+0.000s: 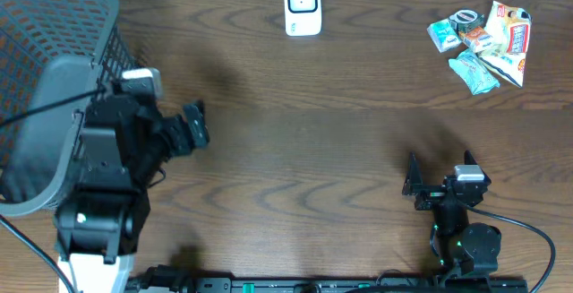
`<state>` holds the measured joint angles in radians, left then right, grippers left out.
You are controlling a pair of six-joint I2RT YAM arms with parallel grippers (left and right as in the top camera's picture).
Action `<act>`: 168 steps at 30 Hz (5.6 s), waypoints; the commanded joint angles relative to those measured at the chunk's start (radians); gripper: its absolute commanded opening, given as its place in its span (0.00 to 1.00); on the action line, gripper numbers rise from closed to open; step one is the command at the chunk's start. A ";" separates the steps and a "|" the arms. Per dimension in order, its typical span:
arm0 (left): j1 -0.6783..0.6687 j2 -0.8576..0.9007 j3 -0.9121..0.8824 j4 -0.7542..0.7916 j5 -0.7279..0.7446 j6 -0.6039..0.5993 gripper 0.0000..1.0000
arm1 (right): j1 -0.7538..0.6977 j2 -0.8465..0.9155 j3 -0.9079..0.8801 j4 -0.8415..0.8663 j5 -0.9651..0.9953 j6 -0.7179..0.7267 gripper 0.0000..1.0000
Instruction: Scan the item barcode
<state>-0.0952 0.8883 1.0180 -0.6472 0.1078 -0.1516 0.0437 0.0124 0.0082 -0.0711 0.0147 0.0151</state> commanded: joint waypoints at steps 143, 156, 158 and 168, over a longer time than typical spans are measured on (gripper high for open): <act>0.049 -0.884 -1.014 0.575 -0.086 0.155 0.98 | 0.006 -0.007 -0.003 -0.003 0.001 0.013 0.99; 0.049 -0.884 -1.014 0.575 -0.086 0.155 0.97 | 0.006 -0.007 -0.003 -0.003 0.001 0.014 0.99; 0.049 -0.884 -1.014 0.575 -0.086 0.155 0.98 | 0.006 -0.007 -0.003 -0.003 0.001 0.013 0.99; 0.049 -0.884 -1.014 0.576 -0.086 0.155 0.97 | 0.003 -0.007 -0.003 -0.003 0.001 0.013 0.99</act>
<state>-0.0521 0.0101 0.0193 -0.0307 0.0494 -0.0170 0.0437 0.0120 0.0082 -0.0711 0.0147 0.0151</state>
